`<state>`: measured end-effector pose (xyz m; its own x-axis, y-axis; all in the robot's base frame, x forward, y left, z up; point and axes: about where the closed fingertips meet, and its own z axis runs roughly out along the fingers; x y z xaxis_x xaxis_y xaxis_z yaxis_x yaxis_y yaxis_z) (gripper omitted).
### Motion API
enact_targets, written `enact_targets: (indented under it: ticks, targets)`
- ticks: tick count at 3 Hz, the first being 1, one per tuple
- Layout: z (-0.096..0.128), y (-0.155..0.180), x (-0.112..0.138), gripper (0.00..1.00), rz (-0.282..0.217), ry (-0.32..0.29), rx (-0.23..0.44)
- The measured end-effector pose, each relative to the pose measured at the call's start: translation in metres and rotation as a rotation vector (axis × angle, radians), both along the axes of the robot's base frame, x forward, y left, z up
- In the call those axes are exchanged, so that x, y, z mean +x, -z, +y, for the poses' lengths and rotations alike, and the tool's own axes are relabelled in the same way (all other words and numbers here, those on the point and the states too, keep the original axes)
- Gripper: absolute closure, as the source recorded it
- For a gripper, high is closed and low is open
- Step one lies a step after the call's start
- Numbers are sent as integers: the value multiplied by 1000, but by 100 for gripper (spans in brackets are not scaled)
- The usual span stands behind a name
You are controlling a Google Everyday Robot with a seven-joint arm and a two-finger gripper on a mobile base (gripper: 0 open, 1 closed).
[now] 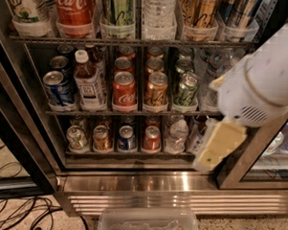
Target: Pick pepsi can from middle shelf of fridge
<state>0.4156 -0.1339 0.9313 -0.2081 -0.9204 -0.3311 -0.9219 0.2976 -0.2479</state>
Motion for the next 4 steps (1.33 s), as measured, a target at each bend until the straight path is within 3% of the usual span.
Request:
enact_targets:
  ticks: [2,3,4]
  targets:
    - [101,58,-13,0,-14,-129,116]
    - [129,72,-15,0,-26,-185,156]
    - [130,72,-15,0,-31,-186,158]
